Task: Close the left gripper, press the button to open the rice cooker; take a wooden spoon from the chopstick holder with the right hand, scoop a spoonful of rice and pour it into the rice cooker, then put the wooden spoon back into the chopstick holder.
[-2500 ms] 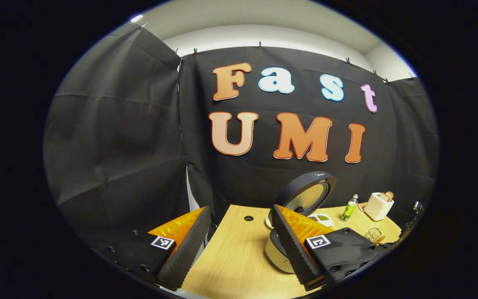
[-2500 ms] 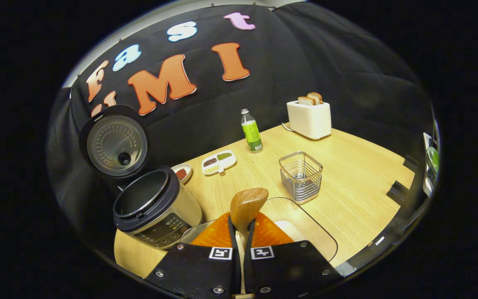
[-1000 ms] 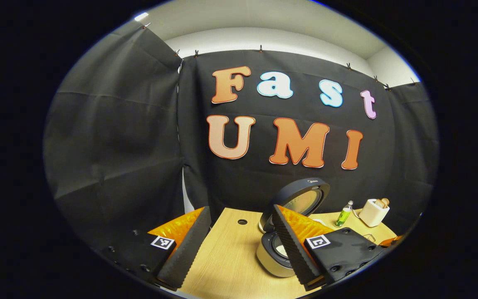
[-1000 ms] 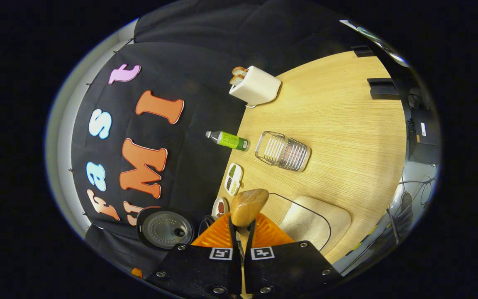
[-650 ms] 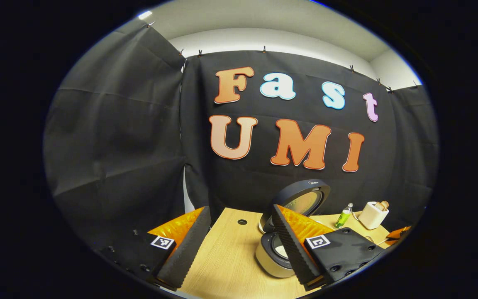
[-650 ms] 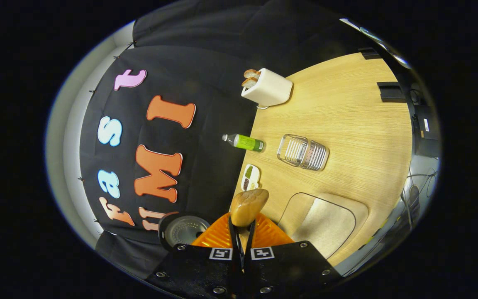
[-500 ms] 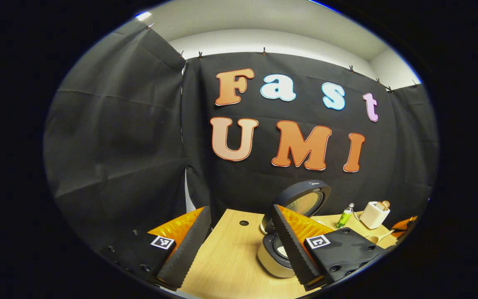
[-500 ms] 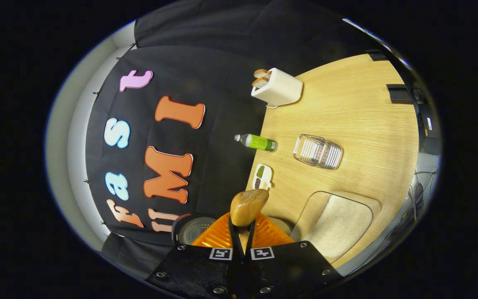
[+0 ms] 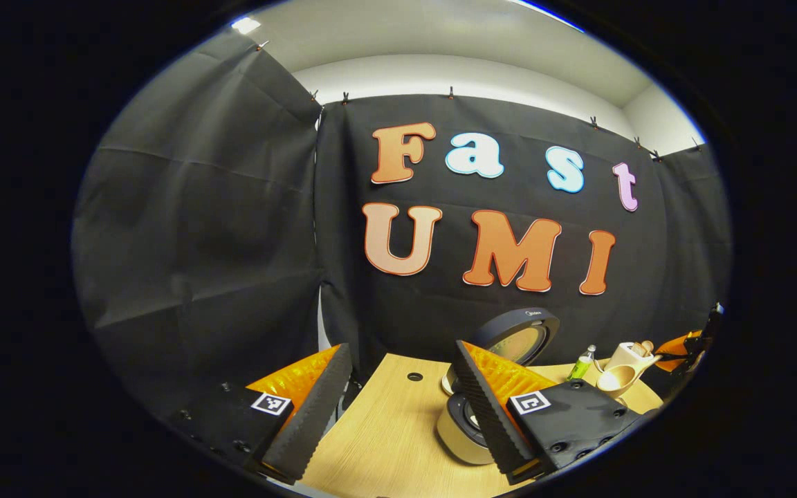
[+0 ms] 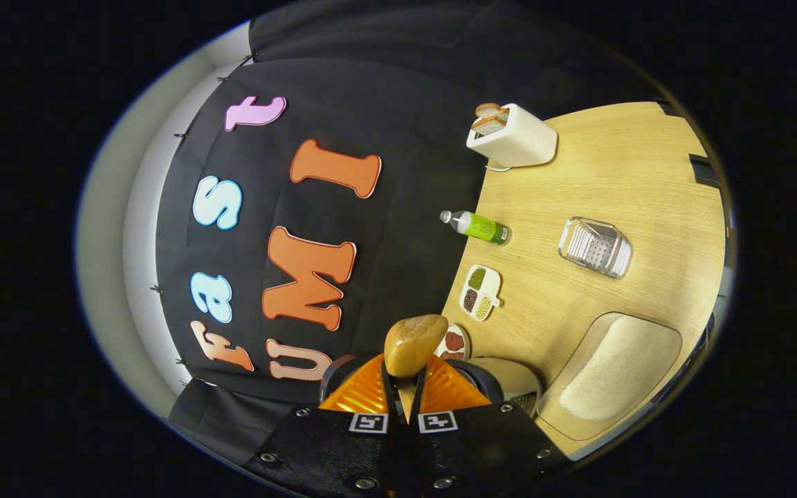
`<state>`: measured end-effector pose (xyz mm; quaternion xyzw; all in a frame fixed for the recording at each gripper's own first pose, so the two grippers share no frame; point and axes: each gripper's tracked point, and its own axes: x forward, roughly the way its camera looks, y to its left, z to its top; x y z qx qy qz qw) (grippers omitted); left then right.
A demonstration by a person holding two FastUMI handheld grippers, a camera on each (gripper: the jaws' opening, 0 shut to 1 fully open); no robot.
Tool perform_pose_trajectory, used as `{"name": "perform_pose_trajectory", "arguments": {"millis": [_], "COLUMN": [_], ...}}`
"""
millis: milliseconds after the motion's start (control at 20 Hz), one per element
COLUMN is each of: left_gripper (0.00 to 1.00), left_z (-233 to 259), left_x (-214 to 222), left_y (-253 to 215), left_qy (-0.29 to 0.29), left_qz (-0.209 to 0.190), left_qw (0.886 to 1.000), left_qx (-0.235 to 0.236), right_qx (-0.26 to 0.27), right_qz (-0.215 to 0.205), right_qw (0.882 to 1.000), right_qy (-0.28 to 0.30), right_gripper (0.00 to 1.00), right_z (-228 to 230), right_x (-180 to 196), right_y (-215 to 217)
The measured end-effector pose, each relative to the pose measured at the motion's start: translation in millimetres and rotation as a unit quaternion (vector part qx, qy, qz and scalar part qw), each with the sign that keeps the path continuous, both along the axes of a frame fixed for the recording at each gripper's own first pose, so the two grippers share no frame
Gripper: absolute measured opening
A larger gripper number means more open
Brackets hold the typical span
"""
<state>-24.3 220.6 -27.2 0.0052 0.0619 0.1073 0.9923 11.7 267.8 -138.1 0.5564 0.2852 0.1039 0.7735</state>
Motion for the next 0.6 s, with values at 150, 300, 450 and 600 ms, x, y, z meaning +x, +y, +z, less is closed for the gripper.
{"name": "perform_pose_trajectory", "arguments": {"millis": [150, 300, 450, 600], "left_gripper": [0.97, 0.98, 1.00, 0.99], "left_z": [2, -2, -2, -2], "left_x": [-2, 0, 1, 1], "left_y": [7, 11, 16, 18], "left_qy": [-0.004, -0.003, -0.003, -0.002], "left_qz": [0.006, 0.009, 0.010, 0.008], "left_qw": [1.000, 1.000, 1.000, 1.000], "left_qx": [-0.002, -0.001, 0.007, 0.004], "right_qx": [-0.011, -0.023, -0.049, -0.077], "right_qz": [0.010, 0.023, 0.031, 0.039], "right_qw": [1.000, 0.999, 0.997, 0.995], "right_qy": [-0.015, -0.026, -0.042, -0.056], "right_gripper": [0.02, 0.02, 0.02, 0.02], "right_z": [12, 19, 22, 23], "right_x": [10, 21, 31, 37], "right_y": [21, 42, 61, 77]}}
